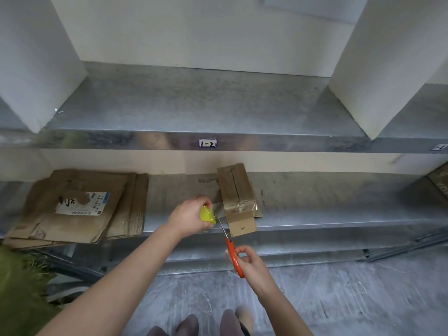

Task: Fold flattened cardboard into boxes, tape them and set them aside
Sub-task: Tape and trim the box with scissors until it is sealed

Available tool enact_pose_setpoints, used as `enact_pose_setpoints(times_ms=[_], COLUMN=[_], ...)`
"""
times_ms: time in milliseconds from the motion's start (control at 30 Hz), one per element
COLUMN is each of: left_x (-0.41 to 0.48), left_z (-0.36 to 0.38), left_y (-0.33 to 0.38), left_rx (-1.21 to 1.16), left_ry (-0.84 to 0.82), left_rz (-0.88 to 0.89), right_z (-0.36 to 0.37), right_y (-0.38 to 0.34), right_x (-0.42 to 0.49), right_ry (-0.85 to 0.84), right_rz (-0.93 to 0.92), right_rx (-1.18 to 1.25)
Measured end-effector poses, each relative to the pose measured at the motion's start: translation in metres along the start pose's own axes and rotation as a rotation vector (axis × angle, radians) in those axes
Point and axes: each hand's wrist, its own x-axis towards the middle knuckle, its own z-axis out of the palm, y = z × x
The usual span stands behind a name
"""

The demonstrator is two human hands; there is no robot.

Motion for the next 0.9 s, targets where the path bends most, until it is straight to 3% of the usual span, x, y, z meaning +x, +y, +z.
enact_pose_setpoints(times_ms=[700,900], left_x=[-0.002,-0.002], left_z=[-0.002,-0.002], left_y=[0.004,0.007], left_rx=[0.019,0.043], left_ry=[0.002,0.02], left_rz=[0.003,-0.003], right_z=[-0.003,-0.007], right_y=[0.008,0.016], right_x=[0.018,0.02], right_ry=[0.035,0.064], right_rz=[-0.038,-0.085], right_rx=[-0.006,-0.253])
